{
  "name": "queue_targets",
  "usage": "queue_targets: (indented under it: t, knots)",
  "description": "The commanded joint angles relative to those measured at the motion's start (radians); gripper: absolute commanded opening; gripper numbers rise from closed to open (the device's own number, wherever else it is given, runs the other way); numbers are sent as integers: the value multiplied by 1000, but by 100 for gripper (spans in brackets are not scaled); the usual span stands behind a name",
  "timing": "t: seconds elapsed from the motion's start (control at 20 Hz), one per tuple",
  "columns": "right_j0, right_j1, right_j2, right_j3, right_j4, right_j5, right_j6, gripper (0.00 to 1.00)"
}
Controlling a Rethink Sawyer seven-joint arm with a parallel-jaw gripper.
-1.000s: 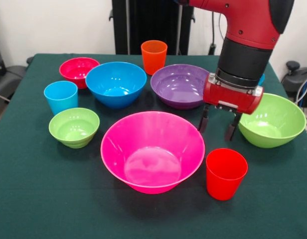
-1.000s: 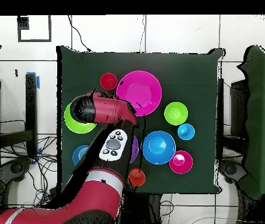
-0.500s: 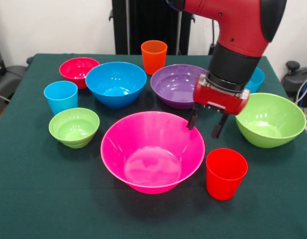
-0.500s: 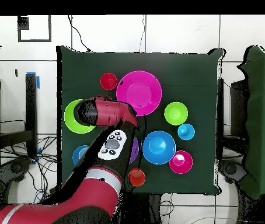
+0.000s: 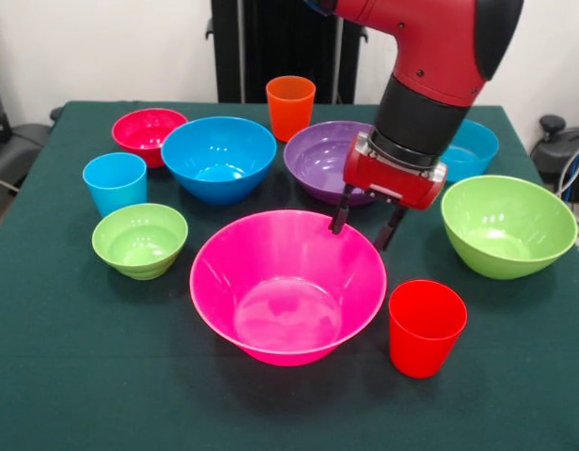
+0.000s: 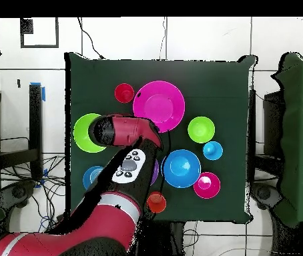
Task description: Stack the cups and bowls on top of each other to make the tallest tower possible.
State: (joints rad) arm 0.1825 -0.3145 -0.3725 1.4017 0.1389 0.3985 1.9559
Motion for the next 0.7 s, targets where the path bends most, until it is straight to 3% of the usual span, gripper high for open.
queue_targets:
  t: [0.05,0.7]
  knots:
    - [-1,50,59,-38,-79,50,29,100]
    - [12,120,43,-71,-103,-29,59,100]
